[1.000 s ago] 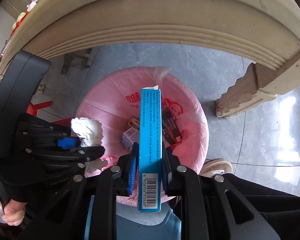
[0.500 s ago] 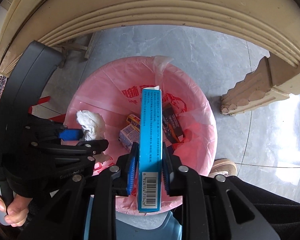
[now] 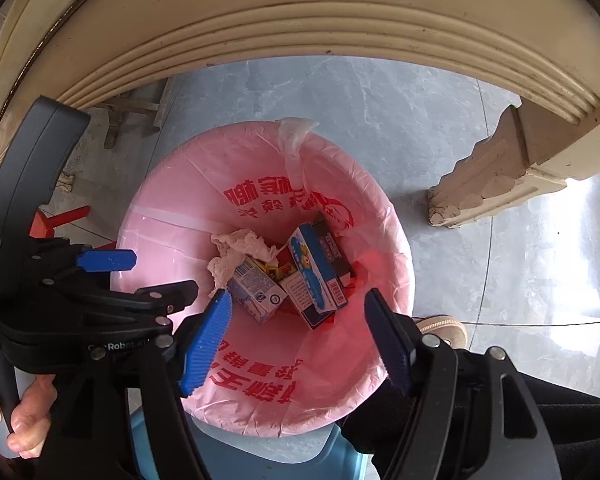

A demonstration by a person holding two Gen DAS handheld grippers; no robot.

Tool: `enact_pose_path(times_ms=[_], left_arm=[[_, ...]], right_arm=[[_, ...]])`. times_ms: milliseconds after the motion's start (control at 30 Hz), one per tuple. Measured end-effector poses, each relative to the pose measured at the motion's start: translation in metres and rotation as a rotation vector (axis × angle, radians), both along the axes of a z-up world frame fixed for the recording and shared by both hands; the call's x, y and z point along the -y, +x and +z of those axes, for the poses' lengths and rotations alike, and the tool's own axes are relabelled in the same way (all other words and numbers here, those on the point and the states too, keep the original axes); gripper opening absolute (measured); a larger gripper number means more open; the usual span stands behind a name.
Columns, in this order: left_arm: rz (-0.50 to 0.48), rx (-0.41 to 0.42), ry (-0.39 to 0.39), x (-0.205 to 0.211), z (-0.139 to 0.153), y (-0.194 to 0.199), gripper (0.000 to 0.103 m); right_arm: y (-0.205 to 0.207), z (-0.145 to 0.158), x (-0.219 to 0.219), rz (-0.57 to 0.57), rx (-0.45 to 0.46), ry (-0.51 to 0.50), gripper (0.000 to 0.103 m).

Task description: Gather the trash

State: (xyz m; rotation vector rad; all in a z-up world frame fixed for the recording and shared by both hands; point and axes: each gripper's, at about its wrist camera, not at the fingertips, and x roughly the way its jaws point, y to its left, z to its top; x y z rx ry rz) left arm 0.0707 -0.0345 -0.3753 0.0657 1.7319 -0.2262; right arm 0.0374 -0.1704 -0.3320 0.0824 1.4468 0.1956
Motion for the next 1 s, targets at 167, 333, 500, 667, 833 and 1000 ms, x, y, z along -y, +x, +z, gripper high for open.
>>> enact_pose_path(times_ms=[167, 333, 500, 667, 833, 1000], left_arm=[[-0.013, 0.032, 0.032, 0.002, 0.009, -0.003, 0.073], [-0.018, 0.088, 0.044, 0.003, 0.026, -0.010, 0.073], [0.013, 0.179, 0.069, 0.000, 0.054, -0.020, 0.073], [0.046, 0.286, 0.079, 0.001, 0.094, -0.030, 0.073], [0.098, 0.406, 0.028, 0.003, 0.149, -0.043, 0.073], [0.100, 0.536, 0.008, 0.013, 0.204, -0.060, 0.073]], right_arm=[[-0.004, 0.004, 0.001, -0.007, 0.010, -0.003, 0.068], [-0.011, 0.019, 0.003, -0.016, 0.041, -0.021, 0.068], [-0.022, 0.041, 0.004, -0.029, 0.096, -0.041, 0.068], [-0.036, 0.076, 0.007, -0.057, 0.170, -0.049, 0.068], [-0.054, 0.131, 0.017, -0.101, 0.300, -0.067, 0.068], [-0.077, 0.184, 0.027, -0.141, 0.435, -0.094, 0.073]])
